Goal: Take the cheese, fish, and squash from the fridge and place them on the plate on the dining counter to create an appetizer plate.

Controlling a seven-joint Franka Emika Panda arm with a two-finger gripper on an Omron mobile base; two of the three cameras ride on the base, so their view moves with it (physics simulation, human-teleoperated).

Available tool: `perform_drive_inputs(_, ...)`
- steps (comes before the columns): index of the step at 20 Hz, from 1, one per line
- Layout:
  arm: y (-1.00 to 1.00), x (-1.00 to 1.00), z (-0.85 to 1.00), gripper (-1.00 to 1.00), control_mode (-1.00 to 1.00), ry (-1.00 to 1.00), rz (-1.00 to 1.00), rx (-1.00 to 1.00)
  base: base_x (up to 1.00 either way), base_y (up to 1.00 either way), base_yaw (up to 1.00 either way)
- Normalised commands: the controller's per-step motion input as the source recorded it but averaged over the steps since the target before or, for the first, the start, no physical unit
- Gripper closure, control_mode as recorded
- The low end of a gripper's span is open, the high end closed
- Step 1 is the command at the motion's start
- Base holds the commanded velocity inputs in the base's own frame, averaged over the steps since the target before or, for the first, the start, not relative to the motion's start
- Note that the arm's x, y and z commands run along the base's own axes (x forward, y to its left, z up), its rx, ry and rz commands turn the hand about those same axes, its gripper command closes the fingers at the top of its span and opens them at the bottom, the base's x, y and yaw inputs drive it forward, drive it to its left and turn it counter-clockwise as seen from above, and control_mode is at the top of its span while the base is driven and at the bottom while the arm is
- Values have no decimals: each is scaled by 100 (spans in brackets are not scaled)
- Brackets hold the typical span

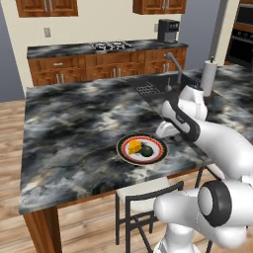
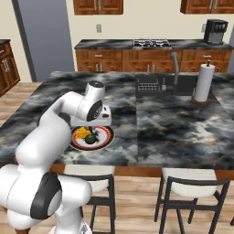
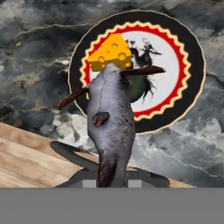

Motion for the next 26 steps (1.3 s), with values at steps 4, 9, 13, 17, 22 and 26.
perform_drive_inputs(4, 0, 31, -27, 100, -100, 0, 0, 0, 0, 0, 0)
perform_drive_inputs(9, 0, 33, -22, 100, -100, 0, 0, 0, 0, 0, 0)
perform_drive_inputs(13, 0, 33, -22, 100, -100, 0, 0, 0, 0, 0, 0)
perform_drive_inputs(17, 0, 32, -27, 100, -100, 0, 0, 0, 0, 0, 0)
perform_drive_inputs(22, 0, 32, -28, 100, -100, 0, 0, 0, 0, 0, 0)
perform_drive_inputs(26, 0, 32, -28, 100, -100, 0, 0, 0, 0, 0, 0)
